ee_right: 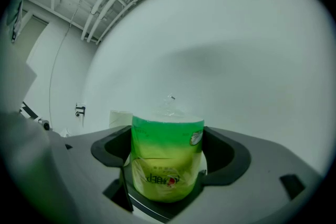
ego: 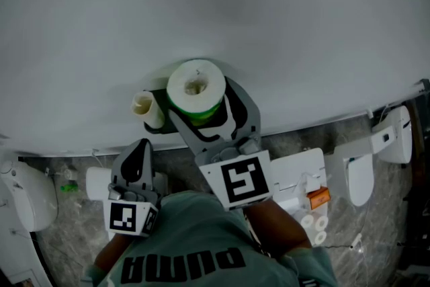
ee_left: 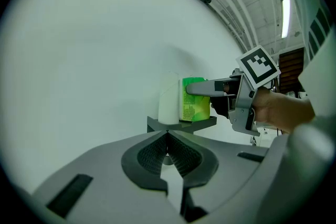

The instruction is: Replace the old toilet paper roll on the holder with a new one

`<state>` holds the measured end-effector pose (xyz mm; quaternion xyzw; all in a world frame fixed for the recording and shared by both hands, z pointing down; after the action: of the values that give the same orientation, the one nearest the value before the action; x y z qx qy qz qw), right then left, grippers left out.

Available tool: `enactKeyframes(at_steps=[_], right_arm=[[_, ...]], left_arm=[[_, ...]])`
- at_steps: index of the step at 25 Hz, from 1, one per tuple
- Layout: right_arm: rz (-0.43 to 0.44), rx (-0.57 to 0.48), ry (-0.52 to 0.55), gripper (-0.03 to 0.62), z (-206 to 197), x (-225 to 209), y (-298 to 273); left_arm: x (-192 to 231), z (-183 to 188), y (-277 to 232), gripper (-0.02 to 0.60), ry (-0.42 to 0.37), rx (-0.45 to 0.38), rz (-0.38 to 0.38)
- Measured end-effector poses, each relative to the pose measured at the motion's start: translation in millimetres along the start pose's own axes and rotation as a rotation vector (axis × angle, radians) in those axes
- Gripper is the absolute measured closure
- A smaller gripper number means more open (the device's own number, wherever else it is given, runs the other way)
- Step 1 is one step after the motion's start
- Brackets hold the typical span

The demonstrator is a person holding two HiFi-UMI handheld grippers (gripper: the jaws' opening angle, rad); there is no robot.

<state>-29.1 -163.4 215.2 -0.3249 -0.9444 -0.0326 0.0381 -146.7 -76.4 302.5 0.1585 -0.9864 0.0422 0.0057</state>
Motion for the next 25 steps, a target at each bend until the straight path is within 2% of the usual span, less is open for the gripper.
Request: enactKeyframes(at_steps=[3,12,16,20,25], right_arm=[[-0.017,-0.035,-0.031,0.183,7.8,-4.7,6.7],[-0.077,-0.085,-0.119,0.183,20.4,-29.3,37.4],[-0.09,-0.057,-0.136,0.183,8.8,-41.5,54.4],[-0.135,-0.055,-0.208,0.184,-3.3,-55.8,69.1],[-0.195,-0.051,-0.289,0.184,-21.2,-73.3,82.2]], left_arm=[[-4.0,-6.3,0.2,0.577,-0.002,0.042,-0.004],[-26.0,-6.7,-10.7,0.577,-0.016,0.042,-0.057],[-39.8,-14.4,-13.1,0.577,-0.007,0.084,-0.088],[-50.1,-16.2,-17.4,0.577,0.008,0.068,-0.105],[-57.6,-31.9,-19.6,0.577,-0.006,0.148,-0.125]])
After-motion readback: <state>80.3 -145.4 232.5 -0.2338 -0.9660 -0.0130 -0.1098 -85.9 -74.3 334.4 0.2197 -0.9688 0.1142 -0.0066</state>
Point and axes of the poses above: the fingertips, and each gripper's own axes: y backward along the fingers, x to its left, z out of its top, the point moved 3 cm from there along y, backward along the fingers, and after that the axes turned 1 degree about -z, right-handed, at the moved point
